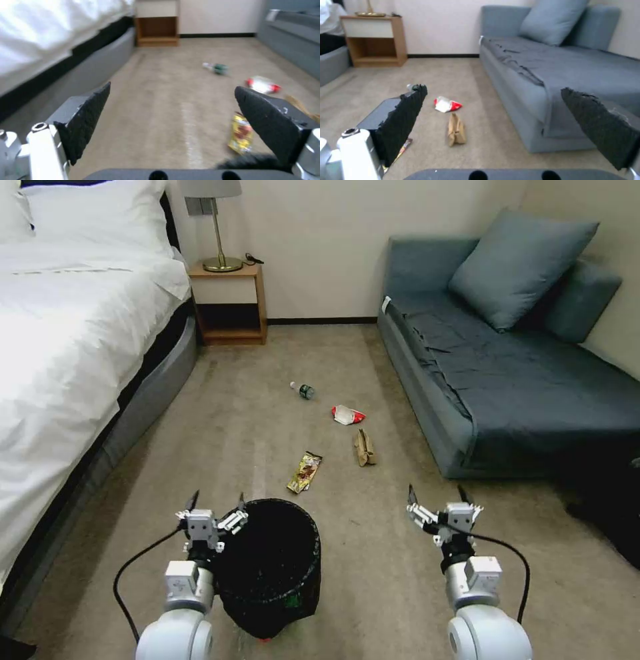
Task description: Pick up the trash bin, then pick up the garbage on the floor and place it into the trash bin.
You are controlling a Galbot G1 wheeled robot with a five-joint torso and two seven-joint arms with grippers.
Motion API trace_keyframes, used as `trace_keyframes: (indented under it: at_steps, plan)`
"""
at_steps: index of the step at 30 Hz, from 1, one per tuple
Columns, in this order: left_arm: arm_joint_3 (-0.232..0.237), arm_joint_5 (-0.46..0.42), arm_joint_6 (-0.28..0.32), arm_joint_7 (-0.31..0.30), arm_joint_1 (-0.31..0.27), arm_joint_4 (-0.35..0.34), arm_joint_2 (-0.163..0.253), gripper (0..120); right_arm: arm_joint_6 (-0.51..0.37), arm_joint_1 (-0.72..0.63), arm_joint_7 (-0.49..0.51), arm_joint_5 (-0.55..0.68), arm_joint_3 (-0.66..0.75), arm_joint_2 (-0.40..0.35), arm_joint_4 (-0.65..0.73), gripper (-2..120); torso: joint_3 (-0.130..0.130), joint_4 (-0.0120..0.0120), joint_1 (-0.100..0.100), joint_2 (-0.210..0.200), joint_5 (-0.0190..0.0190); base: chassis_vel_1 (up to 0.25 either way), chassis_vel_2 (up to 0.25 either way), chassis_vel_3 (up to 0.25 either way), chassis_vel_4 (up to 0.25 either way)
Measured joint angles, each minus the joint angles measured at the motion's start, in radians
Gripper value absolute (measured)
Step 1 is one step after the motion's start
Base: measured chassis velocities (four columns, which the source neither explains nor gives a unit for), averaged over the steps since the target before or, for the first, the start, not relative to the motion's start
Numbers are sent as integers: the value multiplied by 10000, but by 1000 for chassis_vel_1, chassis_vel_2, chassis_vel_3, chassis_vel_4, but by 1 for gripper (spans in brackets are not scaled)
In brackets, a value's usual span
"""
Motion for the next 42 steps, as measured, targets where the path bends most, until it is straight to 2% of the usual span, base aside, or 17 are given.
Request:
trace_keyframes:
  at_steps: [1, 2, 3, 9, 10, 12, 13, 15, 21, 24, 26, 30, 33, 39, 41, 42]
  plan:
    - [0, 0, 0, 0, 0, 0, 0, 100, 0, 0, 0, 0, 0, 0, 0, 100, 0, 0, 0, 0, 0, 0, 0, 0, 0]
    - [-61, -18, 250, -159, -4, -163, -38, 100, -76, -140, 58, 207, 2, -67, 292, 100, 1, -2, 1, 0, 7, 0, 0, 0, 0]
    - [-68, -25, 317, -195, -5, -197, -51, 100, -88, -178, 72, 328, 50, -137, 407, 100, 0, -1, 0, 0, -2, 0, 0, 0, 0]
    - [-68, -45, 387, -228, -4, -245, -52, 100, -119, -188, 122, 487, 114, -239, 426, 100, 1, -1, 0, -1, 1, 0, 0, 0, 0]
    - [-47, -131, 542, -319, 21, -377, -14, 100, -151, -185, 131, 524, 117, -265, 421, 100, 1, -1, 0, -1, 2, 0, 0, 0, 0]
    - [155, -653, 1371, -773, 197, -1127, 293, 100, -213, -134, 142, 589, 145, -316, 421, 100, 1, -2, 1, 0, 3, 0, 0, 0, 0]
    - [155, -653, 1371, -773, 197, -1127, 293, 100, -213, -134, 142, 589, 145, -316, 421, 100, 1, -2, 1, 0, 3, 0, 0, 0, 0]
    - [340, -1109, 2080, -1163, 358, -1780, 567, 100, -264, -40, 156, 639, 185, -345, 421, 100, 0, -1, 0, 0, 7, 0, 0, 0, 0]
    - [445, -1635, 2716, -1467, 408, -2070, 783, 100, -344, 7, 200, 683, 208, -349, 404, 100, 0, 0, 0, 0, 3, 0, 0, 0, 0]
    - [590, -2645, 3750, -1893, 412, -2279, 1202, 100, -382, -23, 211, 726, 258, -401, 468, 100, 0, -3, 1, 0, 3, 0, 0, 0, 0]
    - [587, -2725, 3816, -1969, 413, -2312, 1244, 100, -386, -24, 214, 739, 291, -422, 473, 100, 1, 1, 1, 0, 1, 0, 0, 0, 0]
    - [666, -3908, 4852, -2590, 502, -2520, 1832, 100, -389, -63, 234, 749, 329, -423, 488, 100, 1, 0, 0, 0, 3, 0, 0, 0, 0]
    - [690, -4278, 5165, -2782, 531, -2578, 2006, 100, -391, -92, 237, 749, 311, -398, 515, 100, 1, -1, 1, 0, 3, 0, 0, 0, 0]
    - [695, -4412, 5238, -2870, 549, -2589, 2053, 100, -395, -109, 245, 744, 332, -396, 533, 100, 1, -1, 0, 0, 2, 0, 0, 0, 0]
    - [688, -4584, 5303, -3022, 583, -2594, 2118, 100, -393, -115, 249, 741, 333, -396, 523, 100, 0, -1, 1, 0, 2, 0, 0, 0, 0]
    - [649, -4993, 5415, -3396, 671, -2598, 2264, 100, -388, -117, 251, 734, 332, -396, 497, 100, 1, -2, 0, 0, 2, 0, 0, 0, 0]
